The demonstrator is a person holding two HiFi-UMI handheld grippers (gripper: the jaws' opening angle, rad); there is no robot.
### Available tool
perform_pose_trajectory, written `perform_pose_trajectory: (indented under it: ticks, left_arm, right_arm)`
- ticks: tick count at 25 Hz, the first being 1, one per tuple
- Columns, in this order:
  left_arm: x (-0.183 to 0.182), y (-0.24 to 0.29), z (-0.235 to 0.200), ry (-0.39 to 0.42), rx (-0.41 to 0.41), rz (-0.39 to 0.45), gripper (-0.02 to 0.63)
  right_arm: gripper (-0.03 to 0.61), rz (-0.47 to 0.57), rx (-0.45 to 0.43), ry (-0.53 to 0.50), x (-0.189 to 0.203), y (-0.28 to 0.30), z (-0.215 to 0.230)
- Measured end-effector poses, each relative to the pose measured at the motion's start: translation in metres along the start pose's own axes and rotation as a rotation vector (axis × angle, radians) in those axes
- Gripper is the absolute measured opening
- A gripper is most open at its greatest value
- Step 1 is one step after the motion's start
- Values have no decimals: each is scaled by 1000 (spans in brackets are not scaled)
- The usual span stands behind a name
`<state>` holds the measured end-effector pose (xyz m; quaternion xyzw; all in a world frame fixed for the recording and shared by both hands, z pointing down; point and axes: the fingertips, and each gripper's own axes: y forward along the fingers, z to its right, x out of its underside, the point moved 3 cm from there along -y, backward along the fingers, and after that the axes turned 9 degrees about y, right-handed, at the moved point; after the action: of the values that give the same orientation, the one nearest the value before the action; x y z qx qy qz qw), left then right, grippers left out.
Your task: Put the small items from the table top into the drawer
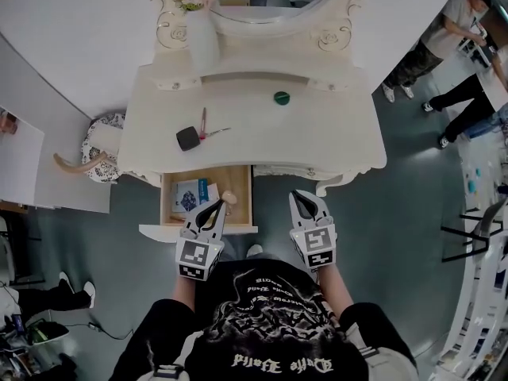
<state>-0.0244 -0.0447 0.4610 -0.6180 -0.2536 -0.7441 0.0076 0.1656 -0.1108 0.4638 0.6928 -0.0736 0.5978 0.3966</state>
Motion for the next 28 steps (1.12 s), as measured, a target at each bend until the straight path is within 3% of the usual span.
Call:
perform_pose_trajectory:
  ticks: [12, 15, 28]
  left_arm:
    - [-3, 19, -36, -6, 19, -1, 15]
    - [0, 20, -42, -11, 18, -17, 15]
    - [18, 23, -66, -48, 0, -60, 15]
  right_arm:
    - [19, 31, 37, 40, -55, 59, 33]
    - [91, 20, 40, 39, -63, 77, 39]
    - [155, 12, 57, 85, -95, 136, 65]
